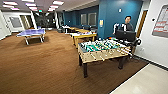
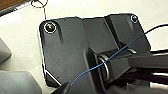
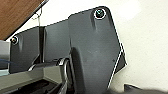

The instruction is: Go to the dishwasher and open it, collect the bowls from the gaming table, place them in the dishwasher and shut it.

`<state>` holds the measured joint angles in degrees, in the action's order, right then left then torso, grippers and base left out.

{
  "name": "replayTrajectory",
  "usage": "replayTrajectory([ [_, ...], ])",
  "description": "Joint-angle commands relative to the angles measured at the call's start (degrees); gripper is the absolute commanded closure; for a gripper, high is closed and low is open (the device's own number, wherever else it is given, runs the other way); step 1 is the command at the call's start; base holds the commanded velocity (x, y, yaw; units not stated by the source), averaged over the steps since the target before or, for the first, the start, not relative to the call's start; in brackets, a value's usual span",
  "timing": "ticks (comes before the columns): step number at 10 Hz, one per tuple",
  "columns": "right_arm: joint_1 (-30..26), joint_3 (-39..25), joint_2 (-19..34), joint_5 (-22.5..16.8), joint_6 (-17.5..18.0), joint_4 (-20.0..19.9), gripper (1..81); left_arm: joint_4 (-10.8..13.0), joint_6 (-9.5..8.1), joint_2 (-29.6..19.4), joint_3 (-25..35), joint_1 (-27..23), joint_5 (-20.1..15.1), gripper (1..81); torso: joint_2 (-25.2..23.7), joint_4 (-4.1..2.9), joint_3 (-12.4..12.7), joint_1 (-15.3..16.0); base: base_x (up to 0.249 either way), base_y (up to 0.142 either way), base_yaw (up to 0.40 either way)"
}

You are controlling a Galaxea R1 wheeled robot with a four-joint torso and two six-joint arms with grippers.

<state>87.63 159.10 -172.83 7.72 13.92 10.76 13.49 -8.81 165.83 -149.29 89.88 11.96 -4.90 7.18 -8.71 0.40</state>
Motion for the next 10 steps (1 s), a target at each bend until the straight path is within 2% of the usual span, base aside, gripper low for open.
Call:
replayTrajectory([
  [1,-2.49,-0.03,0.18,-2.62,-0.30,-0.21,1.0,0.48,0.29,-0.76,0.05,-1.85,-3.26,1.0,0.00,0.00,0.00,0.00,0.000,0.000,0.268],
  [4,-2.41,-0.03,0.18,-2.62,-0.47,-0.13,1.0,0.04,0.29,-0.67,0.05,-1.85,-3.52,1.0,0.00,0.00,0.00,0.02,0.000,0.000,0.163],
  [10,-2.41,-0.03,0.26,-2.62,-0.47,-0.13,1.0,-0.40,0.03,-0.49,-0.04,-1.85,-3.52,1.0,0.00,0.00,0.00,0.00,0.000,0.000,0.000],
])
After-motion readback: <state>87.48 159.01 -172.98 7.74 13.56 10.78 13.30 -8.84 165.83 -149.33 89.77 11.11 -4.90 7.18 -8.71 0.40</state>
